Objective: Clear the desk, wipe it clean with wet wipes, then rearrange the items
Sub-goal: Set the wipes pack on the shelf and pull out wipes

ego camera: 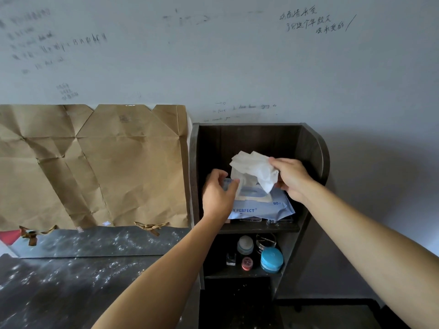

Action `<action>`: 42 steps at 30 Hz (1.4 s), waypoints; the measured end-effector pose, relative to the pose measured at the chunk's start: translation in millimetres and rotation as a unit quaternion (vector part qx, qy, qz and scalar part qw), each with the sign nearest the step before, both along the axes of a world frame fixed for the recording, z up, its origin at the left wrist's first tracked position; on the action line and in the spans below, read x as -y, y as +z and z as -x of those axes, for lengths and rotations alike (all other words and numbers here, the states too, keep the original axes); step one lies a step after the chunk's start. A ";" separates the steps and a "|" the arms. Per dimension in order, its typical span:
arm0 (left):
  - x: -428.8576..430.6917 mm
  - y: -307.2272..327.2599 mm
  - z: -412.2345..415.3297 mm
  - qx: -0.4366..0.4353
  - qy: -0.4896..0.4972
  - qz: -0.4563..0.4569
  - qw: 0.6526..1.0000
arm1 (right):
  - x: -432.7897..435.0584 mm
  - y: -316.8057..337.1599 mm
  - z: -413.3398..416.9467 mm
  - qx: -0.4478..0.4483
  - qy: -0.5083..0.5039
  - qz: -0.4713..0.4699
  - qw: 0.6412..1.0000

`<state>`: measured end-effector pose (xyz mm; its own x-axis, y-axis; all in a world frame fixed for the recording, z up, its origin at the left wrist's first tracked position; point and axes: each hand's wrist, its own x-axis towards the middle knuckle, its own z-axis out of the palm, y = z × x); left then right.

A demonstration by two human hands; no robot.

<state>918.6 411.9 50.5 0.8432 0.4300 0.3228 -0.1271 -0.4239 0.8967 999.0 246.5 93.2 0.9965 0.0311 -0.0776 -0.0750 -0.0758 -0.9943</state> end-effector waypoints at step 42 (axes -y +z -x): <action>0.6 -2.7 -4.6 -0.076 -0.058 -0.056 0.994 | 7.4 10.1 33.9 0.297 -0.061 0.533 0.790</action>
<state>923.1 411.3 47.8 0.9274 0.2958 0.2290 -0.0483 -0.5124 0.8574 965.1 239.1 103.3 0.8571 0.1647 0.4881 0.3096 -0.9220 -0.2324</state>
